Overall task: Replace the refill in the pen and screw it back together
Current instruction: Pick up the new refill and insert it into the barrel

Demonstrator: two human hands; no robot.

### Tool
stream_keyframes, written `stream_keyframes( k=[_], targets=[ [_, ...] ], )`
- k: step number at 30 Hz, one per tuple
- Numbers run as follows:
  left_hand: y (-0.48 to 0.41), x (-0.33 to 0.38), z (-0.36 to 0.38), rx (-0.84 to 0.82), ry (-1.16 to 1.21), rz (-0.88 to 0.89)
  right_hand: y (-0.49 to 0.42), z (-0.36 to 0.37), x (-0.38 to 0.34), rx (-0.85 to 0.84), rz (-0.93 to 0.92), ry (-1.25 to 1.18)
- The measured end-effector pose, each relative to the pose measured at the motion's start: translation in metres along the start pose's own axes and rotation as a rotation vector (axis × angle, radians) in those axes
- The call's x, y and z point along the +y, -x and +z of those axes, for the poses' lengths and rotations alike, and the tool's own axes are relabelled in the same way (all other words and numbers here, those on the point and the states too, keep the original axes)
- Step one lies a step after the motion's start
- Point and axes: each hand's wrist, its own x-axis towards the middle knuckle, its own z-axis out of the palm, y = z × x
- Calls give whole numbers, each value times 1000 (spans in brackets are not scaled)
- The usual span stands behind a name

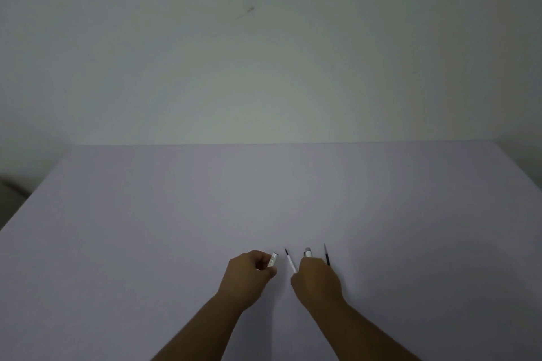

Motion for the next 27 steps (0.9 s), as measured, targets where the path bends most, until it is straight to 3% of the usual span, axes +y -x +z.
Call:
stream_keyframes(
  k=[6, 8, 18, 22, 27],
  targets=[
    [-1, 0, 3, -11, -59, 28, -6, -35, -11, 116, 91, -821],
    [-1, 2, 4, -13, -48, 22, -4, -43, -14, 94, 109, -953],
    [-1, 17, 3, 1, -18, 91, 7, -46, -11, -32, 27, -1021],
    [1, 20, 4, -9, -46, 100, 2, -64, -10, 87, 72, -1187],
    [2, 23, 4, -8, -39, 111, 2, -70, -5, -10, -55, -991]
  ],
)
